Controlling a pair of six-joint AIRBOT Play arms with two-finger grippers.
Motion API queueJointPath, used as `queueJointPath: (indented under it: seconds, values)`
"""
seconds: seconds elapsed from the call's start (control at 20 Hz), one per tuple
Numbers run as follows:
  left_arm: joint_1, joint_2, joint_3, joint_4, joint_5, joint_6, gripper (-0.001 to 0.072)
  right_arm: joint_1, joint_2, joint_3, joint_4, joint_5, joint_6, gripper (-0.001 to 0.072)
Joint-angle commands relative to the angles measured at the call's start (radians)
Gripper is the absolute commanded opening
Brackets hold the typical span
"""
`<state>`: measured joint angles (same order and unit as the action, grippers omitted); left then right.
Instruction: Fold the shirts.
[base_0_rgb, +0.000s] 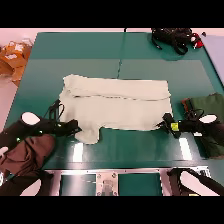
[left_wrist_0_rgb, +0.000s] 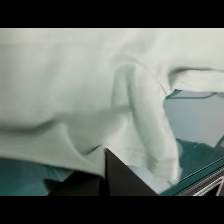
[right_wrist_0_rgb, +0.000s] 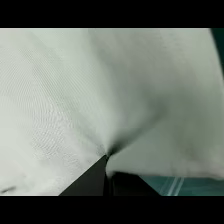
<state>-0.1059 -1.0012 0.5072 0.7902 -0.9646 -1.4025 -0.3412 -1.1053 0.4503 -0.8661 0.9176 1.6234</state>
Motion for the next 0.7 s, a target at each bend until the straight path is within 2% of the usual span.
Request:
queueJointPath:
  seconds: [0.0, 0.15, 0.35, 0.5, 0.65]
  values:
    - [0.0, 0.042, 0.14, 0.23, -0.154, -0.069, 0.0025, -0.042, 0.021, 0.043, -0.049, 0.11, -0.039, 0.0013]
    - [0.0, 0.106, 0.253, 0.343, -0.304, -0.09, 0.0025, -0.088, 0.09, 0.096, -0.135, 0.229, -0.034, 0.0013]
    - [0.0, 0.139, 0.36, 0.344, -0.399, -0.102, 0.0025, -0.111, 0.146, 0.182, -0.178, 0.338, -0.023, 0.0013]
    - [0.0, 0.132, 0.436, 0.325, -0.36, -0.103, 0.0024, -0.109, 0.145, 0.231, -0.163, 0.344, -0.023, 0.0013]
    - [0.0, 0.052, 0.505, 0.324, -0.261, -0.045, 0.0024, -0.089, 0.097, 0.328, -0.153, 0.313, -0.023, 0.0013]
